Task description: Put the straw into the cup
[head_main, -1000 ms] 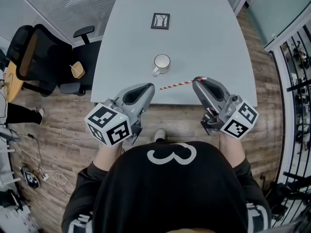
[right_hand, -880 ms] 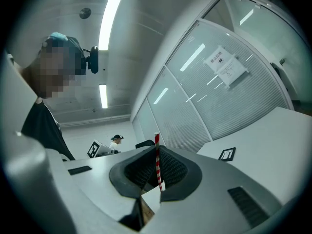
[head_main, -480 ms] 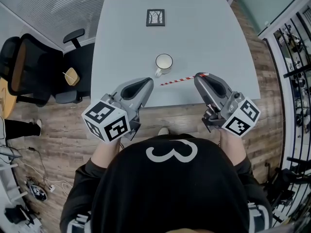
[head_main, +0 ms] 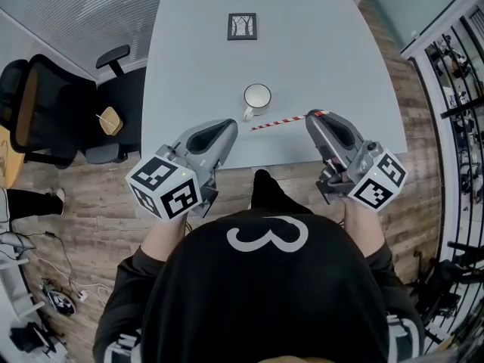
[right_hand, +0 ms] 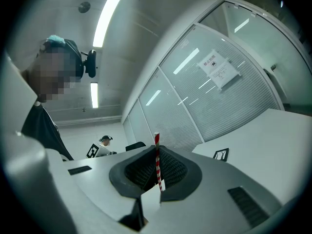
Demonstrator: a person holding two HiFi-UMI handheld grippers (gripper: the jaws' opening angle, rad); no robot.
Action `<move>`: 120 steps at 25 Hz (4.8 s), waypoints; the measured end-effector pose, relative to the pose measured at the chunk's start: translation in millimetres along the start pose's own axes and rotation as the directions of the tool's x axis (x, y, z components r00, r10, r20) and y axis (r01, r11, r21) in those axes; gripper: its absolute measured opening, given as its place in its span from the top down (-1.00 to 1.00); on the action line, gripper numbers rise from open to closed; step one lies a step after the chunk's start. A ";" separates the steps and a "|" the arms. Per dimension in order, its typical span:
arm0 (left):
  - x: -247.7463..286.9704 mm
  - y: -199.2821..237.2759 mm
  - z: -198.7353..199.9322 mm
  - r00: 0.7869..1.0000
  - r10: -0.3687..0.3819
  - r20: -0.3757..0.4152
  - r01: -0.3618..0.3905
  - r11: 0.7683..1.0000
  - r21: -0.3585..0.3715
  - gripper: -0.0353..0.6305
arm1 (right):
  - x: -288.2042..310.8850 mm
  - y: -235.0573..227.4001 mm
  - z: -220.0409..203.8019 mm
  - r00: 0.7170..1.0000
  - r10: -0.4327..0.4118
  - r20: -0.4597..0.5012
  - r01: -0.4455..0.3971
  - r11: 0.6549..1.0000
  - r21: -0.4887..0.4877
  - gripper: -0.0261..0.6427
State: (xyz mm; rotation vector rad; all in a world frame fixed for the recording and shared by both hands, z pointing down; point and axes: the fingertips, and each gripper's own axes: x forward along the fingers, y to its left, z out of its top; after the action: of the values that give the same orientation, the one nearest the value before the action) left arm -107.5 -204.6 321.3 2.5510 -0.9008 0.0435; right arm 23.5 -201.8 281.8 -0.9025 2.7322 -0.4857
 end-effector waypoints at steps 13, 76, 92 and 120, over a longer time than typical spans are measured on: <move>31.5 28.5 6.6 1.000 0.007 -0.017 -0.007 1.000 -0.023 0.84 | 19.6 -40.6 8.4 1.000 -0.014 -0.002 0.014 1.000 0.007 0.87; 62.9 135.2 -48.6 0.979 0.161 -0.127 -0.187 0.956 -0.224 0.84 | 84.4 -159.9 -107.6 0.964 -0.086 -0.252 0.110 0.991 0.082 0.86; 56.5 142.7 -52.2 0.975 0.191 -0.115 -0.213 0.947 -0.239 0.84 | 83.3 -166.8 -114.2 0.963 -0.113 -0.244 0.143 0.984 0.109 0.86; 28.0 131.6 -60.2 0.970 0.221 -0.105 -0.240 0.942 -0.235 0.84 | 63.7 -173.9 -119.5 0.945 -0.241 -0.221 0.274 0.953 0.133 0.54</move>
State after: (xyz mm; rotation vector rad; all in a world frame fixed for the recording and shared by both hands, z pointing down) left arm -158.3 -288.1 431.6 2.1913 -1.0982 0.0939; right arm 29.5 -343.5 450.5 -1.2365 2.7084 -0.8814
